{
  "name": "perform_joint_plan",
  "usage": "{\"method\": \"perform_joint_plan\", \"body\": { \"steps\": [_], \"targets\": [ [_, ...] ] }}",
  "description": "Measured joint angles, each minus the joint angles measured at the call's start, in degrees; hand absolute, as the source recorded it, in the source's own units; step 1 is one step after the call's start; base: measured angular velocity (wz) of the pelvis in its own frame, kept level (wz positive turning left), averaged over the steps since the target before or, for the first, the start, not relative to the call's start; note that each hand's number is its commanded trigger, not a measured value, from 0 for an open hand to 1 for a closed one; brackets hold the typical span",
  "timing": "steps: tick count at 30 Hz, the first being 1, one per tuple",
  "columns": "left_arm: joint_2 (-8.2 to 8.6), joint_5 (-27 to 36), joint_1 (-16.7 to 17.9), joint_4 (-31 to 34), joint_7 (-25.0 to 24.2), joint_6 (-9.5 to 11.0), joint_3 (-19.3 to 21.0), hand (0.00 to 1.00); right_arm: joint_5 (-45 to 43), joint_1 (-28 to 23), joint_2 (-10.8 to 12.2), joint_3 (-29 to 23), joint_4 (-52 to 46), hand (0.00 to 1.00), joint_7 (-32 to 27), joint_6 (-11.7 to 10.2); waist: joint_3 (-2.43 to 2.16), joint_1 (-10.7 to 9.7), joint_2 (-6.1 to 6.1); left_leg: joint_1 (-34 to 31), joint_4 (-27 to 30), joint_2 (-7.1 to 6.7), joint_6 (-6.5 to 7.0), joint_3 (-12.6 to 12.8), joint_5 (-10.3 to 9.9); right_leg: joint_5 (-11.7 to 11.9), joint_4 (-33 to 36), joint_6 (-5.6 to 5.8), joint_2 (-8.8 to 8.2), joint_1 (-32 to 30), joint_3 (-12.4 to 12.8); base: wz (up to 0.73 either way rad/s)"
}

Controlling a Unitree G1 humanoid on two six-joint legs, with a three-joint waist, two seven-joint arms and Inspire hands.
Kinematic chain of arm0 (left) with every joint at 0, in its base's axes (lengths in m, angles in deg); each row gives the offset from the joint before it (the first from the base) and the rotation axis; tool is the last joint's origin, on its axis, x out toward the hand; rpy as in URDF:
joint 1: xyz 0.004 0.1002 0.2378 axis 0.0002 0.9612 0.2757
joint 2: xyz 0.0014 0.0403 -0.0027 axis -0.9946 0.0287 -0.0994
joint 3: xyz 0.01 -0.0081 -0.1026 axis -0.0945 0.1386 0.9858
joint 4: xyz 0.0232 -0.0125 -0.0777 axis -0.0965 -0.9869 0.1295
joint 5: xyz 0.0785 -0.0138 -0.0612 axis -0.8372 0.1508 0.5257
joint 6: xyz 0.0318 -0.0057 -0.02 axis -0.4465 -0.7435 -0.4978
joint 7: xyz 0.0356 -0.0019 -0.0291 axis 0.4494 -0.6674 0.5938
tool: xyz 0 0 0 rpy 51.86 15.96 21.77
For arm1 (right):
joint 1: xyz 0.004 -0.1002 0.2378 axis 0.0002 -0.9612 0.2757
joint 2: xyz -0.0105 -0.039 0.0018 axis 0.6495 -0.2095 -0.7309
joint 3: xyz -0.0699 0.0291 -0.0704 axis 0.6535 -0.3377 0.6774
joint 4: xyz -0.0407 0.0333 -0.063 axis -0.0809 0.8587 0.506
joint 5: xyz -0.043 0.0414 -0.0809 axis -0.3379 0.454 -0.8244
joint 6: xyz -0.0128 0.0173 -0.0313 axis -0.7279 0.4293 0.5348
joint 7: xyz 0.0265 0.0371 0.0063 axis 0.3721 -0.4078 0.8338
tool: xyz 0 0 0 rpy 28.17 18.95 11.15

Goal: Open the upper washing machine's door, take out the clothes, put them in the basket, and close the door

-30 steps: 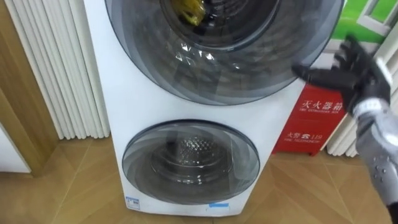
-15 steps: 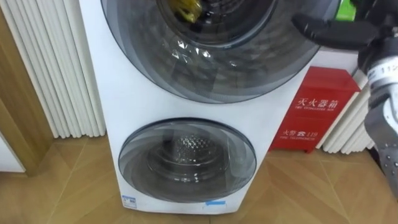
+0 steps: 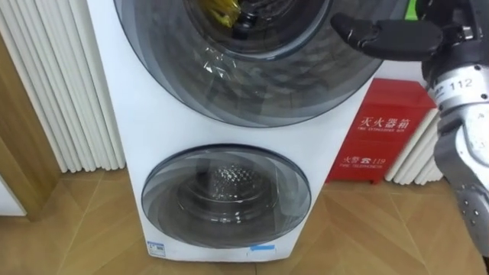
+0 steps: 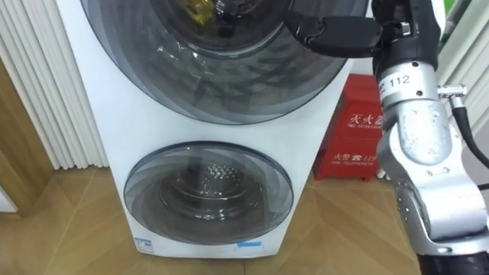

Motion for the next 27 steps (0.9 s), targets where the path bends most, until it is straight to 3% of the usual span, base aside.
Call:
{"method": "perform_joint_plan", "body": {
  "steps": [6, 13, 27],
  "targets": [
    [-0.04, -0.1, 0.0, -0.6, 0.0, -0.1, -1.3, 0.00, 0.0, -0.1, 0.0, 1.3, 5.3, 0.00, 1.6, -2.0, 0.10, 0.3, 0.19, 0.9, -0.2, 0.01, 0.00, 0.2, 0.0, 0.0, 0.0, 0.00, 0.01, 0.7, 0.2, -0.01],
    [-0.08, -0.3, 1.0, -0.5, -0.1, -2.2, -1.2, 0.00, 2.0, -2.4, 0.6, 1.1, 9.1, 0.00, 3.7, -0.5, -0.28, 0.4, -0.11, 0.7, -0.2, 0.02, -0.02, 0.4, 0.0, 0.0, 0.0, 0.01, 0.01, 0.7, 0.0, 0.00],
    [-0.21, -1.2, 1.9, 0.0, -0.2, -2.4, -2.5, 0.00, 6.1, -2.5, 0.7, 1.7, 9.5, 0.00, 4.8, 0.0, -0.57, 0.7, 0.32, 0.5, -0.1, 0.13, -0.02, 0.9, 0.0, 0.0, 0.2, -0.01, 0.01, 0.3, 0.1, -0.01]
  ]
}}
